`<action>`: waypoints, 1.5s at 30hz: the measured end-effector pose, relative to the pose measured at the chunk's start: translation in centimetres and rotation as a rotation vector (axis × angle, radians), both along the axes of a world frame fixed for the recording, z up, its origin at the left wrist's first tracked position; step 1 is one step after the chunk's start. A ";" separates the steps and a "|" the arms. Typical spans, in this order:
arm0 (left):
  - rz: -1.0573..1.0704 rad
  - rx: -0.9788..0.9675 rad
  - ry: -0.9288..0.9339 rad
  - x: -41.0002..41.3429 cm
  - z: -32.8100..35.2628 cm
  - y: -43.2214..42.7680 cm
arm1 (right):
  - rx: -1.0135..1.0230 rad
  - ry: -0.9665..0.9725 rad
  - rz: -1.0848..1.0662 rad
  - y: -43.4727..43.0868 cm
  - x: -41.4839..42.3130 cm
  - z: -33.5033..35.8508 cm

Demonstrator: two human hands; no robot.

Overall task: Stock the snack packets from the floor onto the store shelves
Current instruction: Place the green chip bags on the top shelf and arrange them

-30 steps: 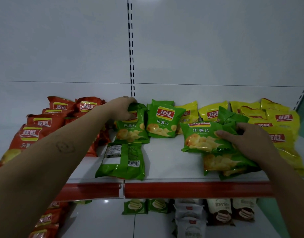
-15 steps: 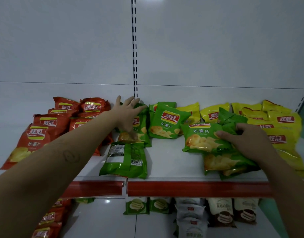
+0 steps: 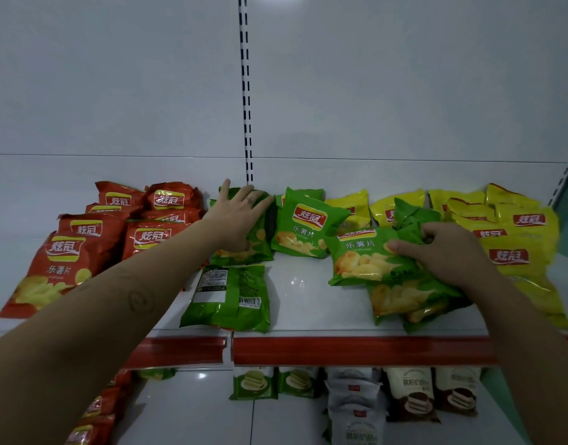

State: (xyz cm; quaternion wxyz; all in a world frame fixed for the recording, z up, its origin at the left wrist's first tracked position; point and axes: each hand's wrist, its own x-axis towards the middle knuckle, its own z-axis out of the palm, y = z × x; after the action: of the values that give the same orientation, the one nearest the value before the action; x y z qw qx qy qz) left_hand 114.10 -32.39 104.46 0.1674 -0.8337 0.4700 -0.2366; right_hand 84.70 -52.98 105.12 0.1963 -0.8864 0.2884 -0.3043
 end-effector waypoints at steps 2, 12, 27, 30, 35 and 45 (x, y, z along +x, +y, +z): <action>0.000 0.017 -0.006 -0.3 0.3 0.0 | -0.007 0.001 0.000 -0.2 0.5 0.3; -0.115 -0.328 0.375 -3.0 3.0 -1.0 | -0.080 0.070 -0.029 -1.1 2.7 1.4; -0.034 -0.307 0.212 -3.8 4.0 -5.6 | -0.029 -0.008 -0.002 -1.0 1.9 0.5; -0.035 -0.343 0.234 -3.7 3.9 -5.8 | -0.020 -0.025 -0.016 -1.0 1.4 0.7; -0.055 -0.334 0.230 -3.3 3.3 -5.6 | -0.029 -0.062 -0.009 -0.8 1.1 0.7; -0.168 -0.283 0.486 -5.2 5.1 1.1 | -0.085 -0.066 -0.020 -0.3 -0.4 1.0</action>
State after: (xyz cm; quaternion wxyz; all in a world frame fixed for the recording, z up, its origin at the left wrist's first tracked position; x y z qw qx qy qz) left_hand 108.92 -31.31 109.57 -0.0881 -0.8390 0.5263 -0.1061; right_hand 84.27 -53.27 106.13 0.1650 -0.8804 0.2777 -0.3472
